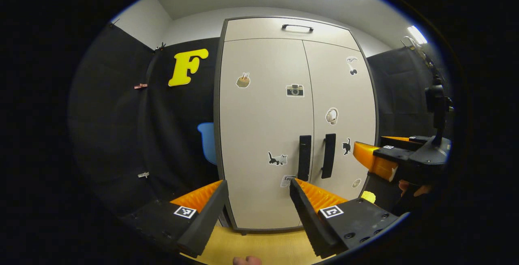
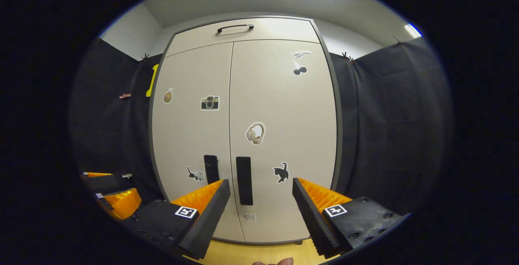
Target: Open the right door of the double-door shoe cabinet with the right hand, and open the left door with the left hand.
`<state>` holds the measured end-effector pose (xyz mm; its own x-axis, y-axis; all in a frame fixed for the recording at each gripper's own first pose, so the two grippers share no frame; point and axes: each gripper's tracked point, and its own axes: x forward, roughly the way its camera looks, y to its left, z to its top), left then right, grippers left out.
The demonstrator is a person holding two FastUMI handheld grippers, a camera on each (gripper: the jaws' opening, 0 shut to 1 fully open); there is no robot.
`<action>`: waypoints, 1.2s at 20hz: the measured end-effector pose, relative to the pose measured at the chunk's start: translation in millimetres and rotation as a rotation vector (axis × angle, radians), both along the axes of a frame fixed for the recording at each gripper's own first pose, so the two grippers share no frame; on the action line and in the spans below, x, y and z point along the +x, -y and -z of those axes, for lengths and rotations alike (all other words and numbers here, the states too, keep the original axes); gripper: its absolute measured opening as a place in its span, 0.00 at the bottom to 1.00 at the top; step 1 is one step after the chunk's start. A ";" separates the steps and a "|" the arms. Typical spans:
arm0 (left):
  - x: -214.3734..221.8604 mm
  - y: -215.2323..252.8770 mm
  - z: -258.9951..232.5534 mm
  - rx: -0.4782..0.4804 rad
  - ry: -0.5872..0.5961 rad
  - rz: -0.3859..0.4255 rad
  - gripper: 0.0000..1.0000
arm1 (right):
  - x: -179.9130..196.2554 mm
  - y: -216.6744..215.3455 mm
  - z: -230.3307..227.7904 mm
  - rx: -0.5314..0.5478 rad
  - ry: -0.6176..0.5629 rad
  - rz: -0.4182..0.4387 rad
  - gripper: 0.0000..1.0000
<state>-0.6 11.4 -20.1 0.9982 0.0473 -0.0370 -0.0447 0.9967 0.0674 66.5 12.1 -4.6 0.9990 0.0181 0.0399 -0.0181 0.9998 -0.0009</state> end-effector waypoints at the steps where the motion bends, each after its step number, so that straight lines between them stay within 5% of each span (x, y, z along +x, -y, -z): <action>1: -1.0 1.3 -0.5 0.003 0.001 0.000 0.95 | 2.6 1.8 0.8 0.001 -0.004 0.001 0.98; 12: 6.7 13.7 2.1 0.014 -0.005 -0.002 0.95 | 7.9 -1.5 14.0 -0.048 -0.024 -0.027 0.97; 24: 4.5 20.6 14.5 0.019 -0.019 0.020 0.95 | 88.9 -38.7 70.4 -0.035 -0.080 -0.039 0.98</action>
<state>3.9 -9.3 -34.6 0.9981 0.0279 -0.0557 -0.0230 0.9959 0.0869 155.3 50.8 -75.0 0.9975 0.0568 -0.0409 -0.0582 0.9978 -0.0332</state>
